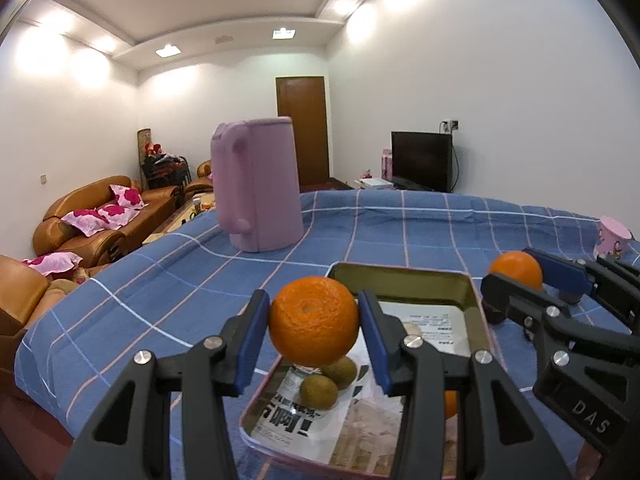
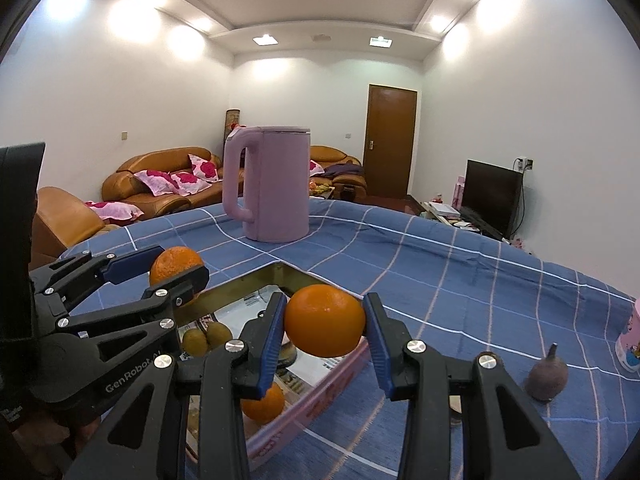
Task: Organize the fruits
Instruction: 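Open the left tool over the tin while the right releases its orange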
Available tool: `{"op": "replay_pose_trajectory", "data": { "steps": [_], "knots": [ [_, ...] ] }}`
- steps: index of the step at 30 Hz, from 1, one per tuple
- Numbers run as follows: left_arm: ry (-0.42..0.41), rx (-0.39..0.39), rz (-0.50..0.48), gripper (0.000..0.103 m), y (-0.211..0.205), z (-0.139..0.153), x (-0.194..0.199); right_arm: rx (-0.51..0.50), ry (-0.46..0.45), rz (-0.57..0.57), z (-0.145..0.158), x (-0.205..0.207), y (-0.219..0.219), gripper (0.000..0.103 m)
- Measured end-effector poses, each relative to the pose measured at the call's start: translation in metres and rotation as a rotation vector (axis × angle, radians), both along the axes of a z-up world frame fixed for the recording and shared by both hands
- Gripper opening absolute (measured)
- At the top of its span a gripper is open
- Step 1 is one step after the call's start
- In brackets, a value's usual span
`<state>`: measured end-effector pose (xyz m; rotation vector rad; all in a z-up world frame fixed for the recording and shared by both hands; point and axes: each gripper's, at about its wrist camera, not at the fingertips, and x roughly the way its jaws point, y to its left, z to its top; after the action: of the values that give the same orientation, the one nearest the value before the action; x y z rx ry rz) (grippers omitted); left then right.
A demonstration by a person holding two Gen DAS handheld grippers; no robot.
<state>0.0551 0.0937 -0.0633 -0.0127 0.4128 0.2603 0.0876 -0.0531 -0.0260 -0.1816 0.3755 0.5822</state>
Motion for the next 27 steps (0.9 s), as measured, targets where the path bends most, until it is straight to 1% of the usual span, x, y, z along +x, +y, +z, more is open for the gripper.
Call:
{"op": "replay_pose_trajectory", "data": {
  "steps": [4, 8, 15, 19, 22, 27],
  "knots": [
    [0.011, 0.003, 0.004, 0.048, 0.003, -0.003, 0.001, -0.010, 0.026, 0.016, -0.005, 0.008, 0.009, 0.041],
    [0.029, 0.007, 0.007, 0.048, 0.006, -0.006, 0.004, -0.025, 0.071, 0.033, -0.013, 0.015, 0.019, 0.041],
    [0.084, 0.001, 0.007, 0.048, 0.009, -0.015, 0.011, -0.065, 0.139, 0.052, -0.024, 0.025, 0.028, 0.041],
    [0.090, 0.005, 0.006, 0.048, 0.009, -0.016, 0.011, -0.082, 0.174, 0.067, -0.028, 0.028, 0.032, 0.042],
    [0.091, 0.000, 0.007, 0.049, 0.008, -0.015, 0.010, -0.094, 0.220, 0.084, -0.032, 0.032, 0.035, 0.042],
    [0.090, -0.015, 0.000, 0.049, 0.009, -0.015, 0.007, -0.083, 0.226, 0.090, -0.032, 0.032, 0.034, 0.043]
  ]
}}
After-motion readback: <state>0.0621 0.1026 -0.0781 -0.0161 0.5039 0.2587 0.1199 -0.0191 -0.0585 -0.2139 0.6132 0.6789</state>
